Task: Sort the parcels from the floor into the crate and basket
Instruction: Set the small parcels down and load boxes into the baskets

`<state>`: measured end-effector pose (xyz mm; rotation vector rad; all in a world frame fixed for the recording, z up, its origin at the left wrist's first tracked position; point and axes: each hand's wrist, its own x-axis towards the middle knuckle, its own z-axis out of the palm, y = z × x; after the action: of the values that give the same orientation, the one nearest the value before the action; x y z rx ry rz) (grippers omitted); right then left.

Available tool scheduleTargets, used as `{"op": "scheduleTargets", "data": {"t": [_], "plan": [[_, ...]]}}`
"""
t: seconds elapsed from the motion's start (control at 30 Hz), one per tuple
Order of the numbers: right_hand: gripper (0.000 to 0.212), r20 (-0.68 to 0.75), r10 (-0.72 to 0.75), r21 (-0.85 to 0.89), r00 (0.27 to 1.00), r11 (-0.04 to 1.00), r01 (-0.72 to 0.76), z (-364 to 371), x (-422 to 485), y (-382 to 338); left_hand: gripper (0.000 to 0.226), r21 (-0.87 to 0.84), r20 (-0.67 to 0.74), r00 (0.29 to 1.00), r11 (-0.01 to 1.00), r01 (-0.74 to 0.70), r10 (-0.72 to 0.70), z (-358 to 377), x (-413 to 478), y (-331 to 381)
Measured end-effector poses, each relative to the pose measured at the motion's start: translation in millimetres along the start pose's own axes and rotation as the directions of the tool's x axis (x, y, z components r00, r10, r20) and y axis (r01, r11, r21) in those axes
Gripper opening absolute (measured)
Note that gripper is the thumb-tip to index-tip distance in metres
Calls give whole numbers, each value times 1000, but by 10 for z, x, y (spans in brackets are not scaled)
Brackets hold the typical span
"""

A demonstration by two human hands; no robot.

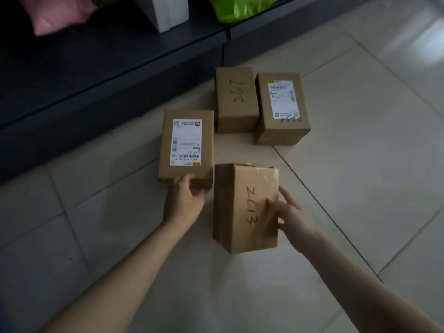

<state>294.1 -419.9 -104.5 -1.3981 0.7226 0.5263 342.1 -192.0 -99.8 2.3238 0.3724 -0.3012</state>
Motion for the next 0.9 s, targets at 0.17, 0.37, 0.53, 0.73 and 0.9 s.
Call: {"op": "scheduleTargets", "data": {"t": [0.17, 0.37, 0.53, 0.73, 0.9], "plan": [[64, -61, 76, -213, 995, 973, -88, -18, -18, 117, 125, 305, -26, 996, 948, 94, -90, 60, 495, 219], [68, -35, 30, -332, 999, 942, -40, 226, 18, 200, 129, 302, 31, 982, 939, 167, -185, 90, 772, 69], [57, -344, -128, -378, 930, 926, -12, 263, 41, 38, 105, -662, 180, 981, 728, 176, -74, -579, 562, -260], [31, -189, -406, -283, 894, 895, 346, 780, -113, -400, 49, -929, 360, 927, -46, 366, 109, -898, 123, -471], [35, 261, 11, 438, 965, 890, -128, 1029, -159, -590, 62, -895, 410, 912, 208, 395, 33, -646, 25, -330]]}}
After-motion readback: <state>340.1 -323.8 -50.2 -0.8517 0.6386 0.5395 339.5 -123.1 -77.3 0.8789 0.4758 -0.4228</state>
